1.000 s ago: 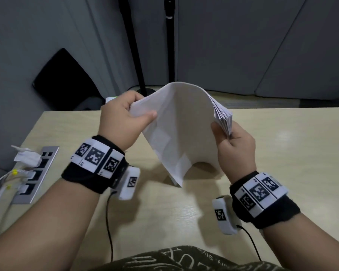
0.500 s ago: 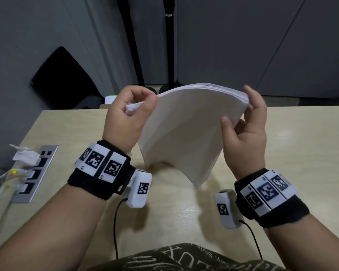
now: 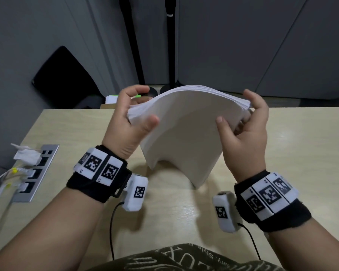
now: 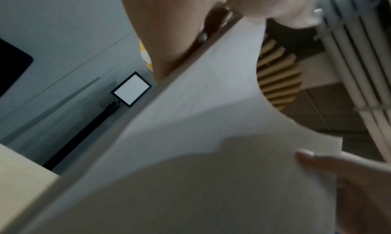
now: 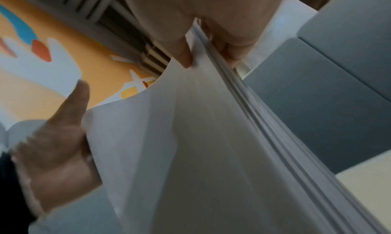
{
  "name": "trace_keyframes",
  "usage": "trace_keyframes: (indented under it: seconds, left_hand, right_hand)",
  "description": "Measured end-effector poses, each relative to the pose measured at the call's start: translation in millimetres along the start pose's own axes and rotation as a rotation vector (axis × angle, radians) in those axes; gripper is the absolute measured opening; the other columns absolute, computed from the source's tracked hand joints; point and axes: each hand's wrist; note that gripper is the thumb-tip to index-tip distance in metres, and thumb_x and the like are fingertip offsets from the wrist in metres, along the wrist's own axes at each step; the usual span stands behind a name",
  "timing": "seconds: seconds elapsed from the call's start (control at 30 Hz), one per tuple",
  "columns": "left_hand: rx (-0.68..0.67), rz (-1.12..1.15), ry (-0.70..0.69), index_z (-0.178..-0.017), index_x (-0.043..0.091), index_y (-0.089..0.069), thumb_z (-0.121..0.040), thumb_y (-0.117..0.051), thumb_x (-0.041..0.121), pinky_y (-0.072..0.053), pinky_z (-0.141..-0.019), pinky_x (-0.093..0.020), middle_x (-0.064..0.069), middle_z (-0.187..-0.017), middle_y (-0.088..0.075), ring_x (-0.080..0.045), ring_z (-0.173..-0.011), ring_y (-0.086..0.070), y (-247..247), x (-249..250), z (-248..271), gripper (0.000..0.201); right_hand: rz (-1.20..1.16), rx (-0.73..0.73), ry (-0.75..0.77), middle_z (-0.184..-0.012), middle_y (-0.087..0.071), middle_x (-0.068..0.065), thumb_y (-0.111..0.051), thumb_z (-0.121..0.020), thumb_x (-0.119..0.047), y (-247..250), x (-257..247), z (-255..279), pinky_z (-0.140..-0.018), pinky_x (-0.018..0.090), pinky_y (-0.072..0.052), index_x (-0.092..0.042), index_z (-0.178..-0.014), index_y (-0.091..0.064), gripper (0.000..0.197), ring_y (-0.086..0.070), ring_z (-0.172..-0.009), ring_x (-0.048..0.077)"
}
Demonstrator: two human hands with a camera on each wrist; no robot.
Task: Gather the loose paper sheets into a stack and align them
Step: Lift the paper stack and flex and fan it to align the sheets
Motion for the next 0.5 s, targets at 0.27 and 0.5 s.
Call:
trace_keyframes:
  seconds: [0.27, 0.5]
  left_hand:
    - [0.215, -0.306, 0.178, -0.074, 0.023, -0.065, -0.081, -0.072, 0.024, -0.048, -0.062, -0.017, 0.006, -0.07, -0.065, 0.004, -0.062, -0.059, -14.9, -15.9, 10.8, 0.009]
    - [0.144, -0.233, 0.231, -0.081, 0.023, -0.068, -0.069, -0.072, 0.035, -0.054, -0.065, -0.023, 0.01, -0.072, -0.071, -0.002, -0.07, -0.065, -10.0, -8.9, 9.4, 0.017]
  right_hand:
    - [0.171, -0.231, -0.058, -0.078, -0.062, -0.035, -0.054, -0.094, -0.013, -9.1, 8.4, 6.9, -0.062, 0.002, -0.036, -0.031, -0.102, -0.061, 0.021, -0.055, -0.077, -0.018]
    - [0.154, -0.169, -0.125, -0.084, -0.058, -0.03, -0.061, -0.09, -0.017, -6.5, 15.4, 2.3, -0.064, 0.001, -0.038, -0.033, -0.106, -0.054, 0.023, -0.059, -0.084, -0.004]
Point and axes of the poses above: each hand's wrist, its own z-axis away from the middle knuckle, its own y-axis out of the back of the hand, x = y × z
